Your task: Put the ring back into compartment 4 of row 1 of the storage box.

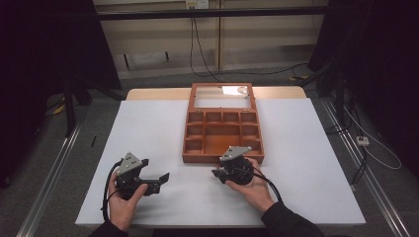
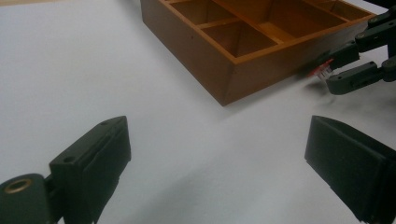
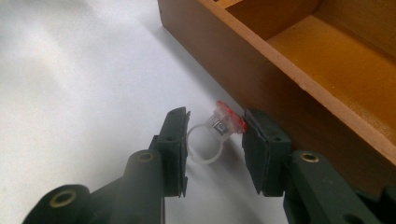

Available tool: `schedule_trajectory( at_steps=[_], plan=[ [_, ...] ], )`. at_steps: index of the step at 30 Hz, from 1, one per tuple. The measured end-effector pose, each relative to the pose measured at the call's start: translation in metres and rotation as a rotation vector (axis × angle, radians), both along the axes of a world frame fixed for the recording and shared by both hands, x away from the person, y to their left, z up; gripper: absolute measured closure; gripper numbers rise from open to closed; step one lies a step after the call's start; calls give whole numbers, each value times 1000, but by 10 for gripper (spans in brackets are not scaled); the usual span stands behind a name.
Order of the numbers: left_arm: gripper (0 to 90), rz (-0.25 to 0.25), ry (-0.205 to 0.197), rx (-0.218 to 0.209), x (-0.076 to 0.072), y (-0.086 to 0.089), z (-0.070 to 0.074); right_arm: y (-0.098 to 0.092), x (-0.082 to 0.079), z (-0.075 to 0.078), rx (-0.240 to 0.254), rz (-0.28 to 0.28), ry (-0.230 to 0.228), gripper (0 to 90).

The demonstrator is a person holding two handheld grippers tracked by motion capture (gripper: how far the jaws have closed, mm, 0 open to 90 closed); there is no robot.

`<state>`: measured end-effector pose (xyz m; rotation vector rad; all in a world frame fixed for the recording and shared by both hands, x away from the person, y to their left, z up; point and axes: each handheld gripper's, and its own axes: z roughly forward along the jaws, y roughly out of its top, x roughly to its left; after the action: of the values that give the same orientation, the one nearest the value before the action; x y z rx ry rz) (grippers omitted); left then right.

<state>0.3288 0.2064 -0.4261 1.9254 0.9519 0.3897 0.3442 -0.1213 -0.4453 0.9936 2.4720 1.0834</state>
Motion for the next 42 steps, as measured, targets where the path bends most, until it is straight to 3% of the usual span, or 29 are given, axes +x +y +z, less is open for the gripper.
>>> schedule_trajectory(
  at_steps=[9,17,42],
  plan=[
    [71,0,1,-8,0,0,0,-4,-1,4,16,-7,1,620],
    [71,-1,-2,-6,0,0,0,-9,-3,9,65,-13,3,620],
    [74,3,-4,-4,0,1,1,-24,-7,36,101,-3,-64,620]
  ],
)
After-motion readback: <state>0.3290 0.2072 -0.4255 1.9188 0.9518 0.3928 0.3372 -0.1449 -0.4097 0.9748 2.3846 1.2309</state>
